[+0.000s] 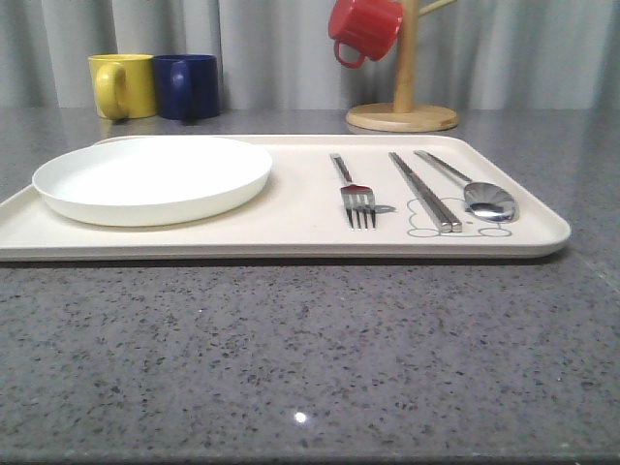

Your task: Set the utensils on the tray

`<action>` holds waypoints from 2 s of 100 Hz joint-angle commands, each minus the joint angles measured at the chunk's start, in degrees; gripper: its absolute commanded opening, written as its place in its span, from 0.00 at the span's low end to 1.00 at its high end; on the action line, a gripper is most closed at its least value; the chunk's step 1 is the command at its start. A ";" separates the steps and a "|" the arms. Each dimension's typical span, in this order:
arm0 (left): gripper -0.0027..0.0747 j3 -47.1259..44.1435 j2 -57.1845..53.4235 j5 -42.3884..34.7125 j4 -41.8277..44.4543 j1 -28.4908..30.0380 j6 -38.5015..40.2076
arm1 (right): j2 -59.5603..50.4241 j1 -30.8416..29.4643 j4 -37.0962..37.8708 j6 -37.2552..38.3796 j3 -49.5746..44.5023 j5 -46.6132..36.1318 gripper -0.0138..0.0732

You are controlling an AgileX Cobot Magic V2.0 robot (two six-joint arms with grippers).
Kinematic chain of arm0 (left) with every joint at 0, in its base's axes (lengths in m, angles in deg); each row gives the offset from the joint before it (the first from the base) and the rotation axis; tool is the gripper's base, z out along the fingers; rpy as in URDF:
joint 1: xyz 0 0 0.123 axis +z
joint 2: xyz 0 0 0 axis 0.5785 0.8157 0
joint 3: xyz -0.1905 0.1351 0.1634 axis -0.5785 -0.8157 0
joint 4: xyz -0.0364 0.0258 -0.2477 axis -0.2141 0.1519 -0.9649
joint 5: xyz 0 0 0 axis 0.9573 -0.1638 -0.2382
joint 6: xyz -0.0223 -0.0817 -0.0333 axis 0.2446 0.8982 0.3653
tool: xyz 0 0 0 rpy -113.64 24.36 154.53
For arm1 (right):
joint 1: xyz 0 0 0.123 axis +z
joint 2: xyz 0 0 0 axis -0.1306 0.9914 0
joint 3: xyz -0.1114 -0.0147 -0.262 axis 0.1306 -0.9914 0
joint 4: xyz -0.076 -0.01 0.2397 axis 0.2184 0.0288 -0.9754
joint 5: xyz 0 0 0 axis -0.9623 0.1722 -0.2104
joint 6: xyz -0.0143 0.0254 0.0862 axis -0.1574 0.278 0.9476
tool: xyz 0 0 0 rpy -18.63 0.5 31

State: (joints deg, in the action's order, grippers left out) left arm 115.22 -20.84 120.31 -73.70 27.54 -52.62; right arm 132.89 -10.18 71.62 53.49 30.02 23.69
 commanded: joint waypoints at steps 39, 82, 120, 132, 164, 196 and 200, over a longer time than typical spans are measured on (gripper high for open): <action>0.01 1.33 0.68 -3.83 -0.58 -0.37 0.01 | -26.01 -0.39 -0.11 -0.67 -20.53 -23.98 0.07; 0.01 1.33 0.68 -3.83 -0.58 -0.37 0.01 | -49.70 -0.39 -0.05 -0.67 -43.16 -43.59 0.07; 0.01 1.33 0.68 -3.83 -0.58 -0.37 0.01 | -59.92 -0.39 -0.05 -0.67 -54.76 -45.88 0.07; 0.01 1.33 0.68 -3.83 -0.58 -0.37 0.01 | -59.99 -0.39 -0.05 -0.67 -54.76 -45.94 0.07; 0.01 1.33 0.68 -3.83 -0.58 -0.37 0.01 | -59.99 -0.39 -0.05 -0.67 -54.76 -45.88 0.07; 0.01 1.33 0.68 -3.83 -0.58 -0.37 0.01 | -59.99 -0.39 -0.05 -0.67 -54.76 -45.84 0.07; 0.01 1.33 0.68 -3.83 -0.58 -0.37 0.01 | -59.99 -0.39 -0.05 -0.67 -54.76 -45.84 0.07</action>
State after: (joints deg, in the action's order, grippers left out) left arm 115.22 -20.84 120.31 -73.70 27.54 -52.62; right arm 74.08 -10.18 71.62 53.37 -24.79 -17.42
